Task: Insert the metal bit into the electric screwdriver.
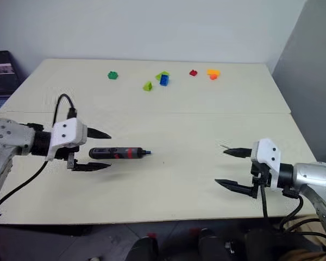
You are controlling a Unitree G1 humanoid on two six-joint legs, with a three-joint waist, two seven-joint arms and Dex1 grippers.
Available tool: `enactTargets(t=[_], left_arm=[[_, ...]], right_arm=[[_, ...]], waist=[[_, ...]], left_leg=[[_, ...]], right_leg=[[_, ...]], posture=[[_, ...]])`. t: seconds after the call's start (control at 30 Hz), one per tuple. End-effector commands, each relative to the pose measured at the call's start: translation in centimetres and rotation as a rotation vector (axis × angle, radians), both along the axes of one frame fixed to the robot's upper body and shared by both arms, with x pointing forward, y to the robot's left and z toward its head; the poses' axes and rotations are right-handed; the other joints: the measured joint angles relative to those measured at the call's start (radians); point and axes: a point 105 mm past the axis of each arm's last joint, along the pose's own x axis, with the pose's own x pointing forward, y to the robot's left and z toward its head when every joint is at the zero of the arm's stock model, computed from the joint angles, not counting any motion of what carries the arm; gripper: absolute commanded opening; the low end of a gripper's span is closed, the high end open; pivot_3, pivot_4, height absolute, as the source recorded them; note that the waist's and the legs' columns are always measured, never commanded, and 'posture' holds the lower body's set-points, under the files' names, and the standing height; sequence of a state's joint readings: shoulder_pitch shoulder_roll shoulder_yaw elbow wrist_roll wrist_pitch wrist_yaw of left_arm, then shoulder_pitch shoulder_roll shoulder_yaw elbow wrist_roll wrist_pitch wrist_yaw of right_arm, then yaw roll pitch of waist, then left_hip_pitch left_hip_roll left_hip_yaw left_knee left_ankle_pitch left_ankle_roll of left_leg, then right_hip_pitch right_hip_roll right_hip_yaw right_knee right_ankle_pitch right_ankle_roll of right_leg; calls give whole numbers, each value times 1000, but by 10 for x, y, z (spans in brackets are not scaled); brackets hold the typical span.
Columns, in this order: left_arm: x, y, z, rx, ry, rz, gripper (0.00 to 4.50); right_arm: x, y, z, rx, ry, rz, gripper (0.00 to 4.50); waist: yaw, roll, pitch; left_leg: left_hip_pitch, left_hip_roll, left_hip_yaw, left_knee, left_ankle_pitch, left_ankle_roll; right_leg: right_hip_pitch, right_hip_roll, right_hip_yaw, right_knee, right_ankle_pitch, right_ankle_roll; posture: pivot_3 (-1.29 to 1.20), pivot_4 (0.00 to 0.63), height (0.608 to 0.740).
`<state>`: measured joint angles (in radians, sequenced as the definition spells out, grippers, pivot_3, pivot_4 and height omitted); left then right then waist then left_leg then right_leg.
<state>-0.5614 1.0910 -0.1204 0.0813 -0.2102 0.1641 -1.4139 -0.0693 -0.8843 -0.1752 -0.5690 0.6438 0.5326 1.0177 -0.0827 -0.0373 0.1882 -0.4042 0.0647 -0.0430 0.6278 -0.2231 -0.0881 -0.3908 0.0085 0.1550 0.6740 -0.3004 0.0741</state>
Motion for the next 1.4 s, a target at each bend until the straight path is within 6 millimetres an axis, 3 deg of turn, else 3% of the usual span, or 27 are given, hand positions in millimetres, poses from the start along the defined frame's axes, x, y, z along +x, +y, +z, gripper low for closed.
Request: enactTargets(t=[0.03, 0.47, 1.1, 1.27, 1.4], left_arm=[[12, -7, 7, 39, -4, -62, 4500], [28, -17, 9, 113, 27, -157, 4500], [67, -40, -27, 349, 127, -112, 4500], [77, -60, -34, 318, 149, -92, 4500], [83, -64, -41, 353, 151, -65, 4500]], right_arm=[[0, 5, 20, 61, -71, 3, 4472], [-7, 5, 22, 101, -60, 4, 4472], [-22, 23, 17, 115, -38, 0, 4472], [-24, 26, 15, 119, -32, -4, 4472], [-25, 28, 15, 118, -28, -5, 4472]], waist=[[1, 0, 0], [3, 0, 0], [19, -1, 0], [24, -1, 1], [26, -1, 1]], left_leg=[[0, 0, -1, 0, 0, 0], [-4, 0, -7, 2, 0, 0], [-4, 0, -10, 3, 1, 1], [-5, 0, -10, 3, 1, 1], [-5, -1, -11, 4, 1, 1]], right_leg=[[0, 0, 0, 0, 0, 1], [0, 1, -5, 3, 3, 6], [0, 2, -6, 5, 2, 6], [0, 2, -6, 5, 3, 6], [0, 2, -7, 5, 3, 6]], posture=[[0, 150, 740], [0, 150, 740], [0, 150, 740], [0, 150, 740], [0, 150, 740]])
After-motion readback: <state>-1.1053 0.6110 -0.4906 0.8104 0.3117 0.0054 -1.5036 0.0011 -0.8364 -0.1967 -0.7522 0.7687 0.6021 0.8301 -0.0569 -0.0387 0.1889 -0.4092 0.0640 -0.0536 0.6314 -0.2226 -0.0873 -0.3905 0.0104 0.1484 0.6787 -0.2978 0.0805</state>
